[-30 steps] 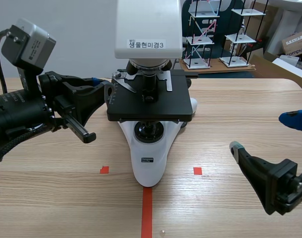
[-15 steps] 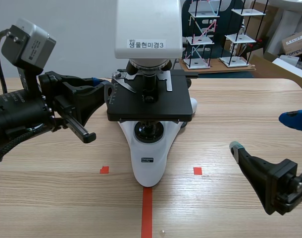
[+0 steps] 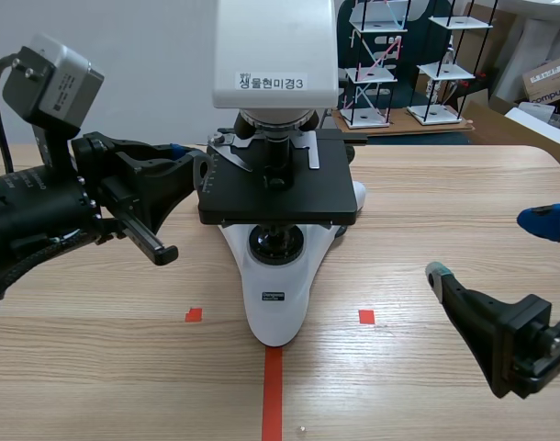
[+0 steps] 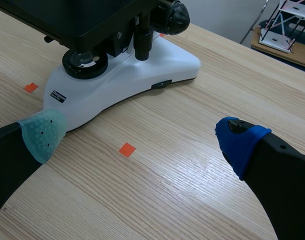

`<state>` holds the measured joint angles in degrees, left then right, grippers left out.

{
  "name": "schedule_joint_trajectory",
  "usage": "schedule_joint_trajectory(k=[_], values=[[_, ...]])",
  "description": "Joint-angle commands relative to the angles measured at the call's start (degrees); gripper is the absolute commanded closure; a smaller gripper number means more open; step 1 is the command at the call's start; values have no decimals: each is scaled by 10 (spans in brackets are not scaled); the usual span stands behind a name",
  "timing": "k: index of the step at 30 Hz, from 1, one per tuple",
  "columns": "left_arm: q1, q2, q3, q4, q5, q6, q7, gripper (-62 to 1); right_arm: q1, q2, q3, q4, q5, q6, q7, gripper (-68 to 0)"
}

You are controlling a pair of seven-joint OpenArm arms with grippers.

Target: Return to the home posture

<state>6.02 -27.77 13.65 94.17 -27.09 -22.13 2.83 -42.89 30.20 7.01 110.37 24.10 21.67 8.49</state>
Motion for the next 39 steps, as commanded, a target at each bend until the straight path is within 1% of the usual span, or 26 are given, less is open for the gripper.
schedule_joint_trajectory(k=[1, 10, 23, 28, 31, 32, 34, 36, 39], values=[[-3, 3, 0, 10, -6, -1, -9, -19, -1, 7, 1, 3, 8, -2, 9, -671], [-3, 3, -1, 10, -6, -1, -9, -19, -1, 7, 1, 3, 8, -2, 19, -671], [-2, 2, -3, 10, -3, -1, -13, -19, -1, 7, 1, 3, 8, -2, 19, -671], [18, -10, -29, 10, -3, -1, -18, -19, -1, 7, 1, 3, 8, -2, 19, -671], [53, -23, -57, 10, -3, -1, -44, -25, -1, 7, 1, 3, 8, -2, 19, -671], [68, -28, -67, 10, -3, -3, -59, -41, -1, 7, 1, 3, 8, -2, 19, -671], [101, -39, -91, 10, -3, -17, -90, -103, -1, 7, 1, 3, 8, -2, 19, -671], [139, -48, -115, 10, -3, -29, -119, -204, -1, 7, 1, 3, 8, -2, 19, -671], [200, -55, -148, 11, 1, -31, -170, -367, -1, 7, 1, 3, 8, -2, 19, -671]])
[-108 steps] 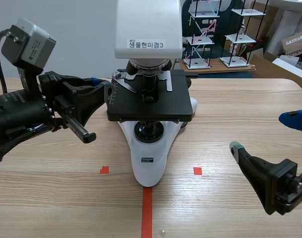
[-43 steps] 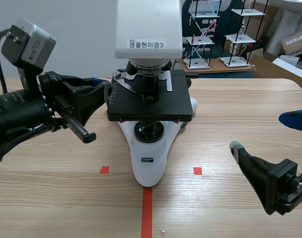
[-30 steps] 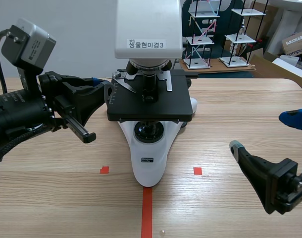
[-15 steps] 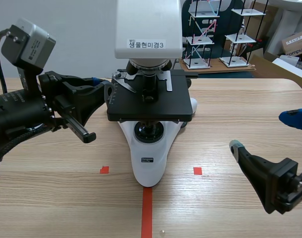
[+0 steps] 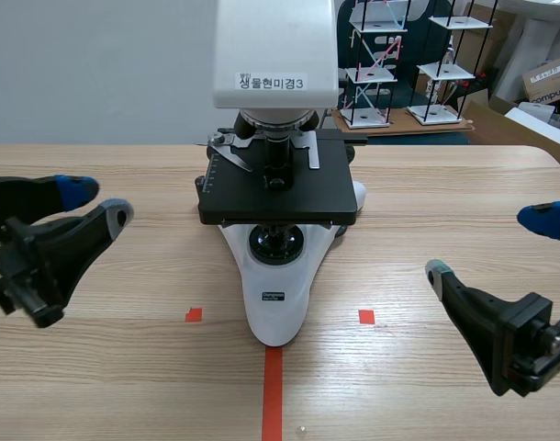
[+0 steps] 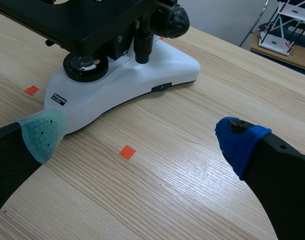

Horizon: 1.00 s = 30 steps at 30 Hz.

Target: Return to the home posture

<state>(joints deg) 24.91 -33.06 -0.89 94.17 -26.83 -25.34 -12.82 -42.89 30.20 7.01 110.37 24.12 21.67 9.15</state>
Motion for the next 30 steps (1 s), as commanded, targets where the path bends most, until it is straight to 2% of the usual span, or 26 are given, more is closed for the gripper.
schedule_joint_trajectory(k=[1, 4, 8, 12, 21, 30], values=[[33, -3, -12, 11, 3, 1, -32, -419, -1, 7, 1, 3, 8, -2, 13, -671], [97, -3, -38, 11, 5, 1, -94, -554, -1, 7, 1, 3, 8, -2, 13, -671], [167, -3, -68, 12, 13, 1, -183, -615, -1, 7, 1, 3, 8, -2, 13, -671], [222, -3, -96, 27, 40, 2, -209, -620, -1, 7, 1, 3, 8, -2, 13, -671], [300, 19, -149, 108, 39, 7, -205, -620, -1, 7, 1, 3, 8, -2, 13, -671], [298, 27, -153, 112, 42, 7, -204, -619, -1, 7, 1, 3, 8, -2, 13, -671]])
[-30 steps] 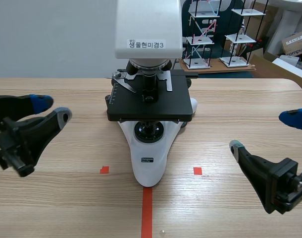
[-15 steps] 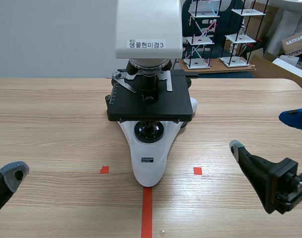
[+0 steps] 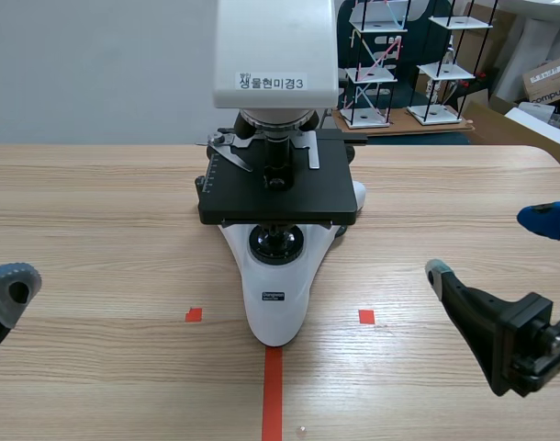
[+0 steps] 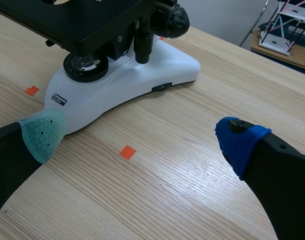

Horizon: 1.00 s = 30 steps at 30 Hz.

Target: Return to the home posture

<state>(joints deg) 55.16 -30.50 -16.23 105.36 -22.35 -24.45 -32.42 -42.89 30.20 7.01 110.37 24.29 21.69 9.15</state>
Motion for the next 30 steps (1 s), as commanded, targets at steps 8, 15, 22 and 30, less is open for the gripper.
schedule_joint_trajectory(k=[8, 15, 22, 30], values=[[-31, 2, 0, 0, 56, 49, -7, -615, -1, 7, 1, 3, 6, -2, 13, -671], [-57, 2, 0, 0, 85, 74, 26, -615, -1, 7, 1, 3, 6, -2, 13, -671], [-57, 2, 0, 0, 85, 74, 24, -615, -1, 7, 1, 3, 6, -2, 13, -671], [-57, 2, 0, 0, 85, 74, 24, -615, -1, 7, 1, 3, 6, -2, 13, -671]])
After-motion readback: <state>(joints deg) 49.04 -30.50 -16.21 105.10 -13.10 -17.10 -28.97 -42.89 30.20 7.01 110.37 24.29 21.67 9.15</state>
